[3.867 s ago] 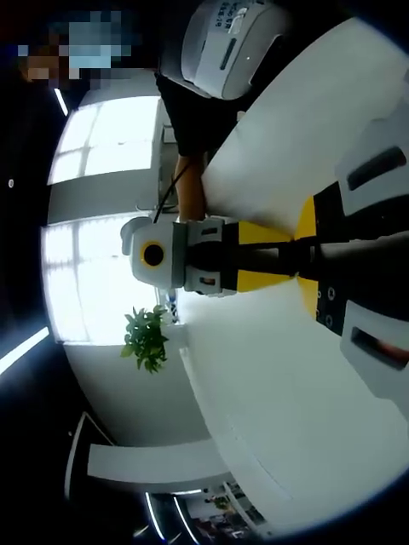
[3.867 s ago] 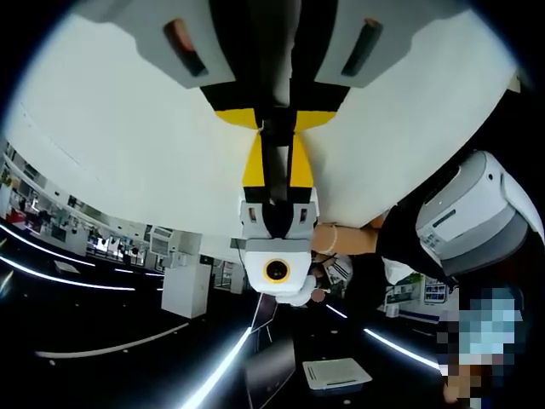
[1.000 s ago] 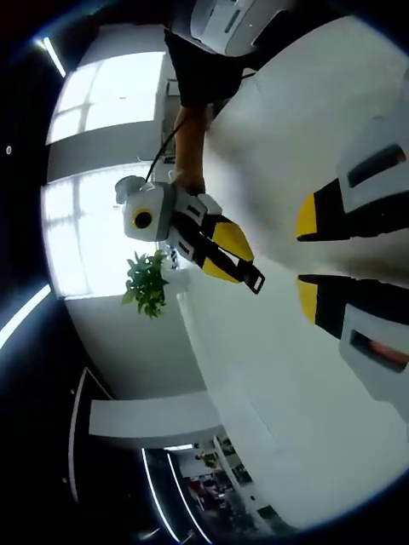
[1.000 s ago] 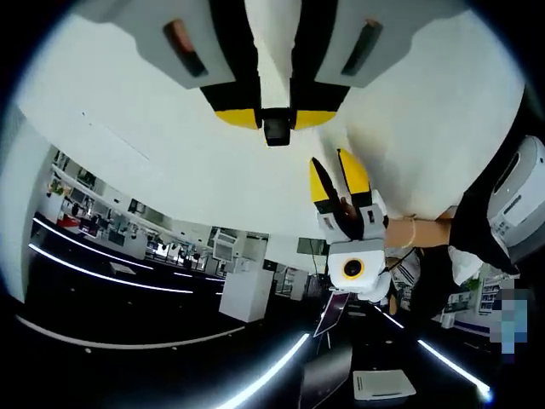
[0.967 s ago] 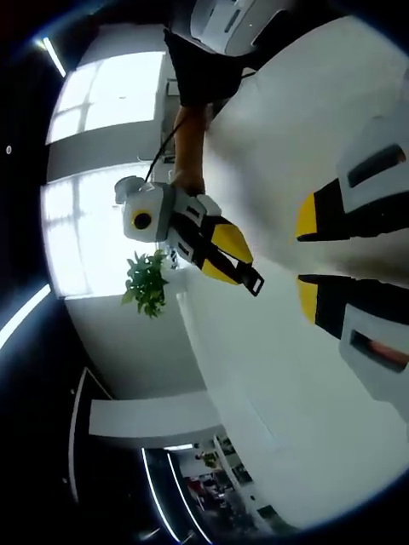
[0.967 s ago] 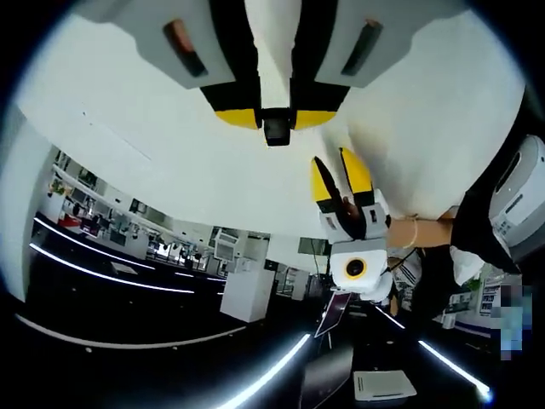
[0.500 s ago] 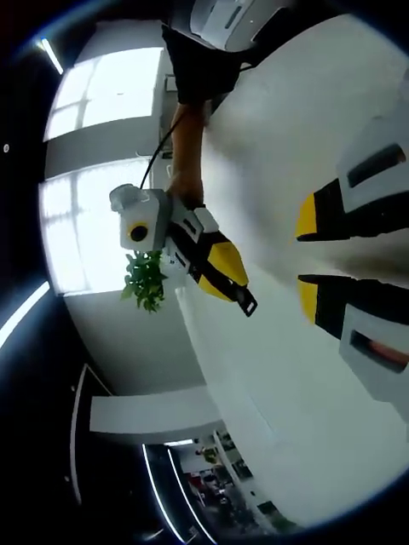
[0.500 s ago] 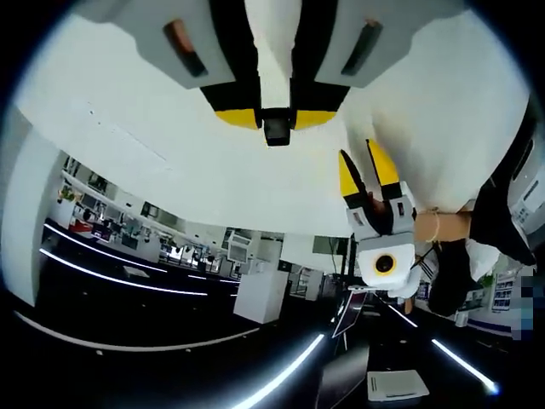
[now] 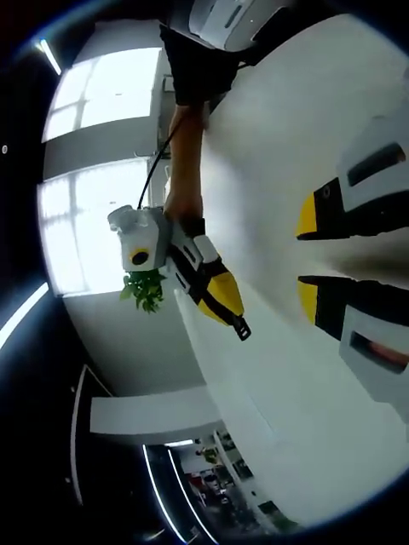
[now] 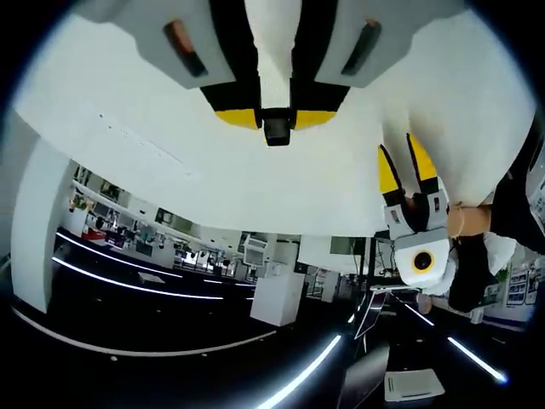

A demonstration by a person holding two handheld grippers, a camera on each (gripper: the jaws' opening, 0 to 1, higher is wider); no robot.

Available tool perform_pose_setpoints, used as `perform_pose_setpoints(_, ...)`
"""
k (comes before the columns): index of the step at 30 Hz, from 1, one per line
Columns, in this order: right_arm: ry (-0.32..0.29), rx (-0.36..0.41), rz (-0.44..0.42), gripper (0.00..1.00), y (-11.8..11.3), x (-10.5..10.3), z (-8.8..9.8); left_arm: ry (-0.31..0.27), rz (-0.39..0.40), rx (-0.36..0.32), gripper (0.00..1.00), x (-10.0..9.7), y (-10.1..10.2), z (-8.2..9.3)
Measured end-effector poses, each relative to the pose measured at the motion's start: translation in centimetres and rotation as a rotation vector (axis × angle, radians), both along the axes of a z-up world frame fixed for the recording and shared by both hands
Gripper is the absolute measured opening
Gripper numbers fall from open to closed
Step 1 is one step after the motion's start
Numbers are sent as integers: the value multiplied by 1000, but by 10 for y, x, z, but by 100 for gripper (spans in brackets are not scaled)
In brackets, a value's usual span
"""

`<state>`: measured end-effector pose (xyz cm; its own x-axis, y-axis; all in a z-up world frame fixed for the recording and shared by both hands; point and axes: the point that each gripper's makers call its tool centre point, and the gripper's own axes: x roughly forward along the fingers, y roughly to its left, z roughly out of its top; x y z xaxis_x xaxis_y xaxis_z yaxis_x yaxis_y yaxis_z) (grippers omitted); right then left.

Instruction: Snap the two parts of the plastic buckle together until the buckle closes and remains connected.

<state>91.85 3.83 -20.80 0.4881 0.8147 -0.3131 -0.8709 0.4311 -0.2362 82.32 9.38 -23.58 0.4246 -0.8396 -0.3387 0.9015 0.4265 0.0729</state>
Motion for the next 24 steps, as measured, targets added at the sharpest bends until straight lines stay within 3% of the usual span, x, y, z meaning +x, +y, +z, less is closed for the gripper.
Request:
perform_pose_setpoints(10,17,-26,-18,12,-4,17,-13,1,-6,4,16,-1,-2,-1)
perform_pose_setpoints(24,54,-59,-36,12,-8,22,-38,2,-9,13,16,-4,-3,-4)
